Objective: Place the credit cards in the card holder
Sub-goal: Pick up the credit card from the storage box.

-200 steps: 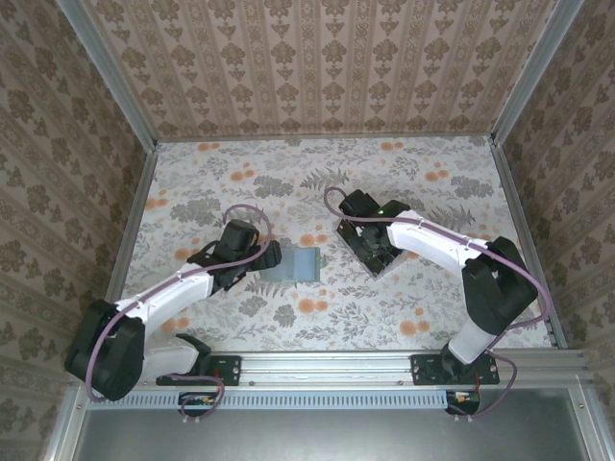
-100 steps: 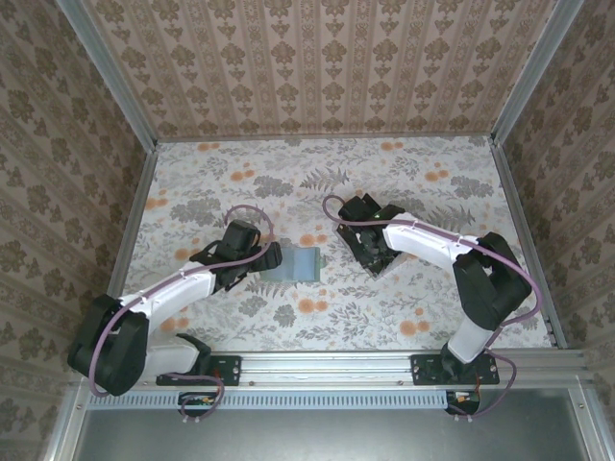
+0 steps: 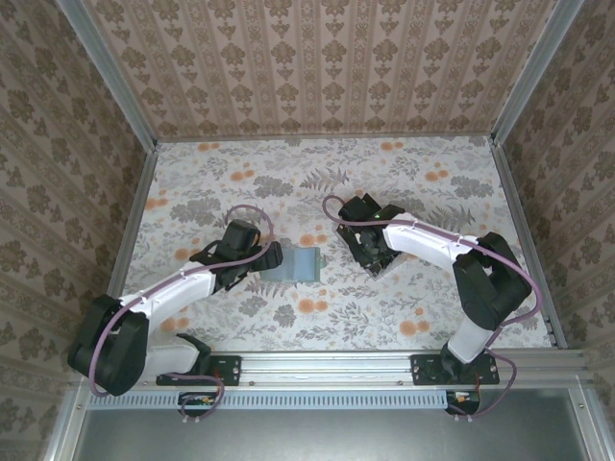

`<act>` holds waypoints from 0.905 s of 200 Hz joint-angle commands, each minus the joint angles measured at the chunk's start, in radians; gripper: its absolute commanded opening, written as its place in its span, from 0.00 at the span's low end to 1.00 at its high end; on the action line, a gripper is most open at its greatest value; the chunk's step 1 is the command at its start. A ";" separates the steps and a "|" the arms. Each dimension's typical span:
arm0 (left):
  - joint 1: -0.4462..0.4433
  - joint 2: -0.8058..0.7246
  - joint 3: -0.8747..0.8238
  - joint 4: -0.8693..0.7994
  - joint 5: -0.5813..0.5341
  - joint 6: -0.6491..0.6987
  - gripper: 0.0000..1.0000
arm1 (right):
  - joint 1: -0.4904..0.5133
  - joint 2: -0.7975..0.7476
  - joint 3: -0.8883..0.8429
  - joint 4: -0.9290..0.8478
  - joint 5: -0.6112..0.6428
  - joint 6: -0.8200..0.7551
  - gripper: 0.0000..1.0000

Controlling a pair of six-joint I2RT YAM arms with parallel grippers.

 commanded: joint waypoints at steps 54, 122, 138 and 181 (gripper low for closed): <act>0.007 0.013 0.016 0.019 0.019 -0.006 1.00 | -0.002 -0.019 -0.015 0.004 -0.023 -0.003 0.16; 0.008 0.012 0.034 0.008 0.024 0.004 1.00 | -0.002 -0.031 0.001 -0.005 -0.047 -0.043 0.08; 0.009 0.010 0.038 0.001 0.022 0.008 1.00 | -0.002 -0.035 0.010 -0.013 -0.049 -0.052 0.04; 0.009 0.004 0.055 -0.020 0.019 0.018 1.00 | -0.001 -0.075 0.061 -0.045 -0.083 -0.063 0.00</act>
